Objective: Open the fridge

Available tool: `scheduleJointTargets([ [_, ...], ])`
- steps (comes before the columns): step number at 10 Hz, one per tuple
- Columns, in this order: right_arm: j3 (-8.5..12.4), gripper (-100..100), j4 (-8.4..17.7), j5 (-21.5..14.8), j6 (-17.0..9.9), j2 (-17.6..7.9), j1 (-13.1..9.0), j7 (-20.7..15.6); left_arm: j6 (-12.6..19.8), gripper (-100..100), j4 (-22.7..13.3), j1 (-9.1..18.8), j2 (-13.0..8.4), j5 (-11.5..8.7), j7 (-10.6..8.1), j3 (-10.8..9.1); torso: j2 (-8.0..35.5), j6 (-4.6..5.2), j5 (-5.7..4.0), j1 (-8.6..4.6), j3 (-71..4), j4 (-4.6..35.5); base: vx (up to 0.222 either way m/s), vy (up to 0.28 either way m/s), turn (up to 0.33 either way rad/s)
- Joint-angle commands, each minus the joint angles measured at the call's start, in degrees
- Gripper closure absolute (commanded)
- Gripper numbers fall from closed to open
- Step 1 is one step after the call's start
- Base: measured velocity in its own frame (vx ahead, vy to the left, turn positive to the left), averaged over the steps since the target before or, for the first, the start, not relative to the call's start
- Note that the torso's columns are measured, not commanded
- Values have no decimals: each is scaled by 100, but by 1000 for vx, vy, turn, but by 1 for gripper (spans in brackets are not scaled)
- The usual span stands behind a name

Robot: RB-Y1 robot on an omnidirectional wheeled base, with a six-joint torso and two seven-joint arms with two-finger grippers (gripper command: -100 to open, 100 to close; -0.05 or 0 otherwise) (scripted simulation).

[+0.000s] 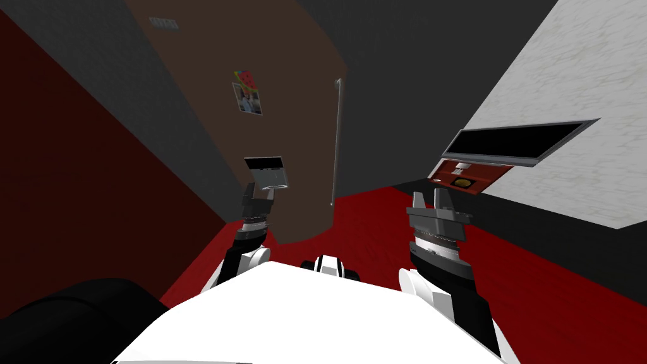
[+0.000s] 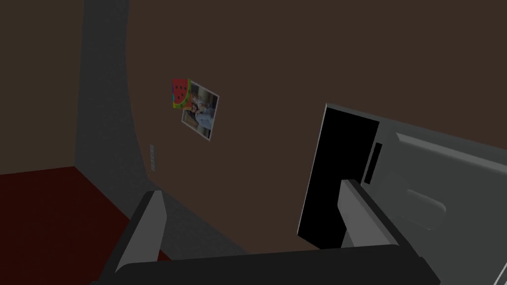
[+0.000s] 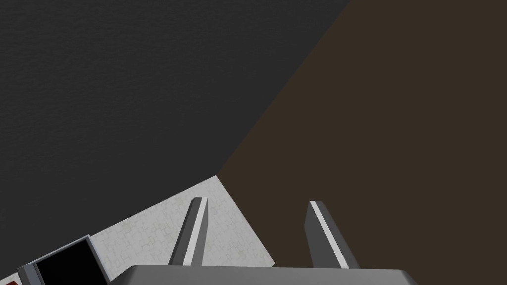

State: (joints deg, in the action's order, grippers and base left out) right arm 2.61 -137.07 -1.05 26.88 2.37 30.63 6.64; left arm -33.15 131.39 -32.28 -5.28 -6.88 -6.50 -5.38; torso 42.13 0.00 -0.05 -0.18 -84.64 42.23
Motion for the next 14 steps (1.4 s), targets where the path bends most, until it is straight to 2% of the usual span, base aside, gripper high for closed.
scheduleJointTargets([
  [1,0,0,0,0,0,0,0,0,240,-100,-87,-93,-316,-333,-79,-286,1,0,3,9,-1,1,113,-129,32],
  [5,0,0,0,0,0,1,1,0,719,-100,-218,-325,-718,-990,-249,-871,11,0,1,2,5,5,156,-165,39],
  [6,0,0,0,0,0,0,1,0,719,-100,-218,-325,-718,-1054,-249,-903,-4,0,4,16,-3,1,137,-126,16],
  [8,0,0,0,0,0,0,0,0,1003,-100,-280,-469,-908,-1425,-351,-1274,38,0,9,28,22,13,118,-146,31],
  [9,0,0,0,0,0,0,0,0,1003,-100,-280,-469,-908,-1488,-351,-1274,18,-1,5,15,11,8,112,-115,33],
  [11,0,0,0,0,0,0,0,0,1305,-100,-344,-626,-1085,-1851,-463,-1624,26,0,6,15,14,9,112,-178,35],
  [12,-1,0,0,0,0,1,0,0,1309,-100,-344,-626,-1085,-1959,-463,-1677,3,0,-2,-8,2,4,127,-172,35],
  [14,0,0,0,0,0,0,0,0,1636,-100,-417,-791,-1250,-2336,-581,-2083,8,0,9,31,3,4,151,-174,43],
])
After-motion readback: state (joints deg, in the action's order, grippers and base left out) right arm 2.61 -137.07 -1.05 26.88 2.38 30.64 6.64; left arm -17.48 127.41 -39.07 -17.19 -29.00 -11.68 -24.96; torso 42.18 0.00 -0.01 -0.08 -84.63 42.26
